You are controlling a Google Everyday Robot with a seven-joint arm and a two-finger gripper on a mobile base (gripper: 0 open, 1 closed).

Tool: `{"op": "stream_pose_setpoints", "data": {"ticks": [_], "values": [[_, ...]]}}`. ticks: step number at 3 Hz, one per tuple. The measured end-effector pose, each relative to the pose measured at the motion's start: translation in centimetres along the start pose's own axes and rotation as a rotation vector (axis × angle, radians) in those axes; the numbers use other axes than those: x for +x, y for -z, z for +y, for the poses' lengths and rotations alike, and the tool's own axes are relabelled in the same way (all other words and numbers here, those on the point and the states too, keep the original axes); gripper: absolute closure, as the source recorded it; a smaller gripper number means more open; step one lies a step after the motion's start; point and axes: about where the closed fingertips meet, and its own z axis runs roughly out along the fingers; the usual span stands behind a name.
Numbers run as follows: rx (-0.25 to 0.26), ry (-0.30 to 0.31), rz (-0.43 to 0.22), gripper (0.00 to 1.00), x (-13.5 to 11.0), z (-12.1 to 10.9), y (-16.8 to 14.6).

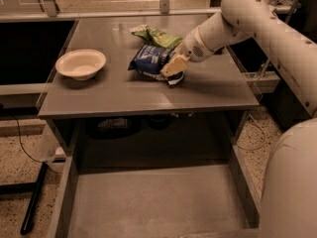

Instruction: Place blue chip bag into top drawer

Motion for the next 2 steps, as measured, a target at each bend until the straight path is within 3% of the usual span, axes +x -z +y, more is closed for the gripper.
{"op": "stream_pose_setpoints", "data": {"ticks": [2], "values": [[-0.015,0.099,-0.031,1.00,0.0,5.7,4.9]]}}
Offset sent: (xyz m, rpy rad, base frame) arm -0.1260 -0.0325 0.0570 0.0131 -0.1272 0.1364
